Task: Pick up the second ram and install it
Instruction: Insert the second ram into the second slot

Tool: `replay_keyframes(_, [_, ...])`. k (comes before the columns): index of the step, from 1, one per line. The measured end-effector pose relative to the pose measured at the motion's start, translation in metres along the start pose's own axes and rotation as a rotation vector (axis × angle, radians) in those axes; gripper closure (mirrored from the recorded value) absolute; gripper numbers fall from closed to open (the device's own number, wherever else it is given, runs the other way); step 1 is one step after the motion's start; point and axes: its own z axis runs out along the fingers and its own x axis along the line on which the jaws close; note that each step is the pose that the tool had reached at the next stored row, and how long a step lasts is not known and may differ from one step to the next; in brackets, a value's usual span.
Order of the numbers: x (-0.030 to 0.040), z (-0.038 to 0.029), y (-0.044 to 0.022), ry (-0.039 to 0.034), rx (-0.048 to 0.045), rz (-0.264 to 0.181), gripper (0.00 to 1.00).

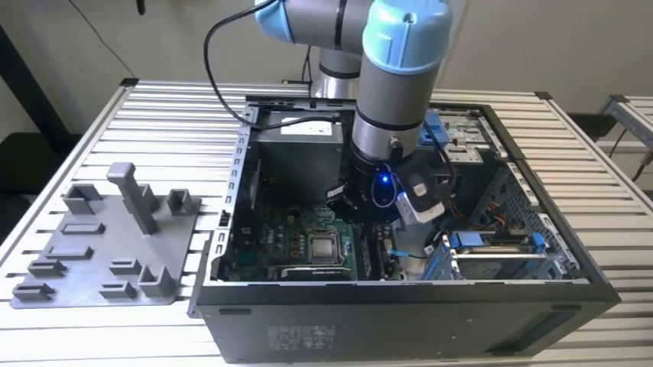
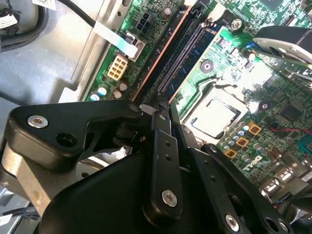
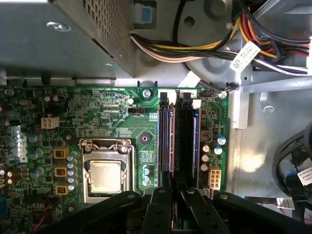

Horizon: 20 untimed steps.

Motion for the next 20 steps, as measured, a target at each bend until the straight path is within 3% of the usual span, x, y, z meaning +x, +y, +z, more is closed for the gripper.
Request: replay_keyframes(20, [0.0001,0.0057,0.0003,-0.0001,-0.0002,0.000,0.86])
